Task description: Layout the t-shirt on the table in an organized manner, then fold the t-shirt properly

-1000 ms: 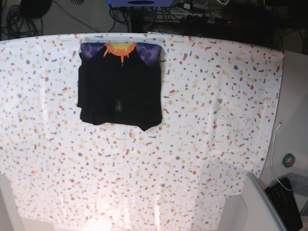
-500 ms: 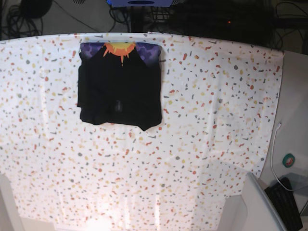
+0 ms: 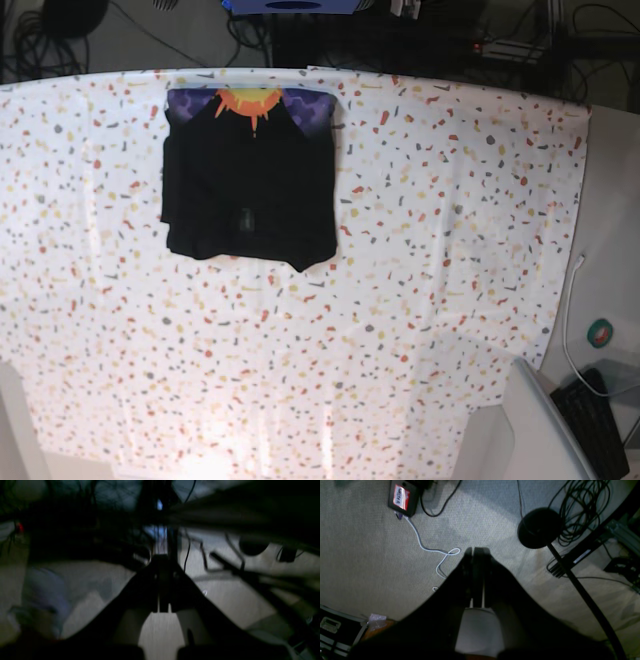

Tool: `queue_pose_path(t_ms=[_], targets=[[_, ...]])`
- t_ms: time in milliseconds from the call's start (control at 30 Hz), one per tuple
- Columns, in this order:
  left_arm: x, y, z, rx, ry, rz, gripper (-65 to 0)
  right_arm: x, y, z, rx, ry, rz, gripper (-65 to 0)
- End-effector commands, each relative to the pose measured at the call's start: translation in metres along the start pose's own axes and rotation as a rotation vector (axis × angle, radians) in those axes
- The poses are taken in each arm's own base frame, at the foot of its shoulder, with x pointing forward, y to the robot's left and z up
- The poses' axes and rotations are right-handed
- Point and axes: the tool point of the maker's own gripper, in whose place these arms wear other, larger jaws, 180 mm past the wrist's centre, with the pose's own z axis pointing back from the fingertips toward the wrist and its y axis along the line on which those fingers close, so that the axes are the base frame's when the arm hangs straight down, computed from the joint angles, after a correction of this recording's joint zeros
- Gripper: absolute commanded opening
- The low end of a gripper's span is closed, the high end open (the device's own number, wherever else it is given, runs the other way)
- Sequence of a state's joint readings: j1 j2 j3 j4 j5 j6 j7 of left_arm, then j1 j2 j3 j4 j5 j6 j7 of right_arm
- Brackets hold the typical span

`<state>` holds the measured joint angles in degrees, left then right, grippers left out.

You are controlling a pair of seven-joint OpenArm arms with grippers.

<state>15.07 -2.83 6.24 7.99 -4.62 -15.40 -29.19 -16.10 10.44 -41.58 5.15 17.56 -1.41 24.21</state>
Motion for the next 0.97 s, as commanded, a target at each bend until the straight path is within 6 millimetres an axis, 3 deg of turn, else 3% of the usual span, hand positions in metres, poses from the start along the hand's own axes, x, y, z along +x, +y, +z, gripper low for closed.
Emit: queue_pose_path(t_ms=[0, 167, 400, 933], targets=[[-0.024, 0.001, 0.01, 0.002, 0.054, 0.007, -65.0, -0.009, -0.003, 0.003, -0.006, 0.011, 0.001, -65.0], [-0.04, 0.008, 0.017, 0.018, 0.11, 0.011, -65.0, -0.009, -0.004, 0.003, -0.007, 0.011, 0.001, -65.0], [-0.037, 0.008, 0.015, 0.017, 0.103, 0.01, -65.0, 0.001, 0.016, 0.0, 0.021, -0.007, -0.01, -65.0], [-0.051, 0.006, 0.022, 0.025, 0.124, 0.032, -65.0, 0.006, 0.012, -0.001, 0.015, -0.016, -0.007, -65.0]])
